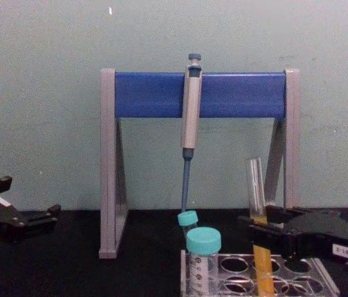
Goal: Pick up the test tube from the test tube rack, shake it, then place it back into the test tube rack.
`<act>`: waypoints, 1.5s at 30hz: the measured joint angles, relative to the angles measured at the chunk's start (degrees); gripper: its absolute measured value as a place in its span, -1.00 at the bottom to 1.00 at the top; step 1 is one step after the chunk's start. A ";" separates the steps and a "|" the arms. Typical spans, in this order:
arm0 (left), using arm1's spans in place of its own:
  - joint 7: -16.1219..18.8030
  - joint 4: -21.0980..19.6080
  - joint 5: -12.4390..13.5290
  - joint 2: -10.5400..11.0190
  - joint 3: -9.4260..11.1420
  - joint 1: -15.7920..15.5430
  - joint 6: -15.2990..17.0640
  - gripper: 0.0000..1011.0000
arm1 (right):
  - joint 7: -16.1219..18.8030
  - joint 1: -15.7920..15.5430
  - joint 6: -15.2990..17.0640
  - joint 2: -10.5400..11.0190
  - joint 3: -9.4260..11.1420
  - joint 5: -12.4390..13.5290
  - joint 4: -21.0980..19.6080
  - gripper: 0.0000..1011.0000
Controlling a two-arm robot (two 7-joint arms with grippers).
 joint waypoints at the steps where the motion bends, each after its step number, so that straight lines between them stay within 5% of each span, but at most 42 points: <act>1: 0.00 0.00 0.00 0.00 0.00 0.00 0.00 0.98 | 0.00 0.00 0.00 0.00 0.00 0.00 0.00 0.19; 15: 0.00 0.00 0.00 0.00 0.00 0.00 0.00 0.98 | 0.01 0.00 -0.07 0.00 0.00 0.05 -0.02 0.98; 24: 0.00 0.00 0.00 0.00 0.00 0.00 0.00 0.98 | 0.12 -0.32 -0.70 0.41 0.09 -0.04 -0.53 0.98; 32: 0.00 0.00 0.00 0.00 0.00 0.00 0.00 0.98 | 0.11 -4.37 -1.98 3.18 2.76 0.36 -4.86 0.98; 39: 0.00 0.00 0.00 0.00 0.00 0.00 0.00 0.98 | -3.25 -9.35 -3.46 4.40 6.87 0.77 -8.32 0.98; 45: 0.00 0.00 0.00 0.00 0.00 0.00 0.00 0.98 | -8.99 -12.08 -6.17 2.83 9.45 -2.97 -8.37 0.98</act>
